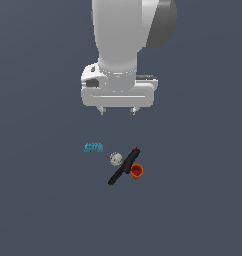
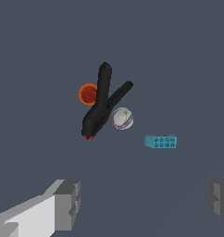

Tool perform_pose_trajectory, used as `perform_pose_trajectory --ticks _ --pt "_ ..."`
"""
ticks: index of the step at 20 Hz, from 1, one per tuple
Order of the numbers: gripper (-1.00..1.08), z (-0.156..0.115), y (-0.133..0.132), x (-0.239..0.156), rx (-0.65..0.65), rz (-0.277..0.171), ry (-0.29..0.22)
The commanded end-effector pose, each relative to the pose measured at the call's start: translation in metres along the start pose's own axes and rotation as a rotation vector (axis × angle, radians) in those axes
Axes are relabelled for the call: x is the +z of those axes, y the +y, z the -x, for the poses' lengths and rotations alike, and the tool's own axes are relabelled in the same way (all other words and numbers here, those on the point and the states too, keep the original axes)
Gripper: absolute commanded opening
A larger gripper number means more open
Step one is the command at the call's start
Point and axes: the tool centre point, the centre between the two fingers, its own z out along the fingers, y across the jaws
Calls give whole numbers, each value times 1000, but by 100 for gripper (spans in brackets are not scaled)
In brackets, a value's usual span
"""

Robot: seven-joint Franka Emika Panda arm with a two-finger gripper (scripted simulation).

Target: Pick up a designated object from a clutter of objects.

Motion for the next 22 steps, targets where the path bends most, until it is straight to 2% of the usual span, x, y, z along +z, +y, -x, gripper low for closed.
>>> perform_pose_trajectory --ticks 1,11,22 --pt "100 0 0 0 0 0 0" --pt "100 4 -13 5 -79 18 -20" --pt "100 -3 -12 20 -112 16 -16"
